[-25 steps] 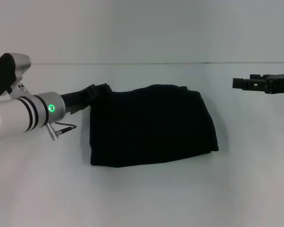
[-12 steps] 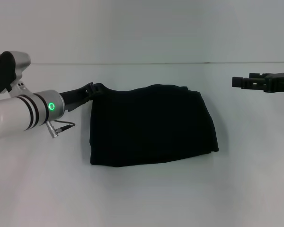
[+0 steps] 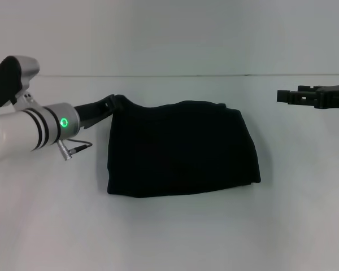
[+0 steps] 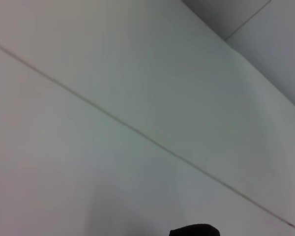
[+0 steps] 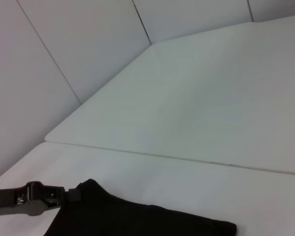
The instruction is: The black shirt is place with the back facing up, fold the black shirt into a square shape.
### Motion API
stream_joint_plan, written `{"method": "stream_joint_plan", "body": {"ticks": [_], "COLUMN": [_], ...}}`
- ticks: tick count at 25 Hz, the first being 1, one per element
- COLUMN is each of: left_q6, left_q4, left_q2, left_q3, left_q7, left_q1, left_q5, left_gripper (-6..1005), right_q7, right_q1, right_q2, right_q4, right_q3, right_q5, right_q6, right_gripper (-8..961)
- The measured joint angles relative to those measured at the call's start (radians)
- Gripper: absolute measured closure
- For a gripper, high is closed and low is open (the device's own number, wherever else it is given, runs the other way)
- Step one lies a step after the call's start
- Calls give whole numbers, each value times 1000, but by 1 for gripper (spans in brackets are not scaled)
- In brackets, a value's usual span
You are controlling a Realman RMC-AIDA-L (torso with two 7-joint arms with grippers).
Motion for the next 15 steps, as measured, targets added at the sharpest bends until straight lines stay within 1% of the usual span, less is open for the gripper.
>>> {"method": "stream_joint_plan", "body": {"ticks": [9, 15], "left_q6": [31, 35], "left_q4": [2, 2], "left_q2": [5, 6], "left_q3": [1, 2], "left_q7": [11, 23], "left_q1": [-52, -63], "left_q5": [4, 4], "left_gripper": [963, 962], "right_q7": [-1, -1], "right_q1": [0, -1], "right_q2": [4, 4], "right_q4": [0, 0], "right_q3": [0, 0], "right_q5": [1, 1], "right_q6": [10, 10], "right_gripper": [72, 71]}}
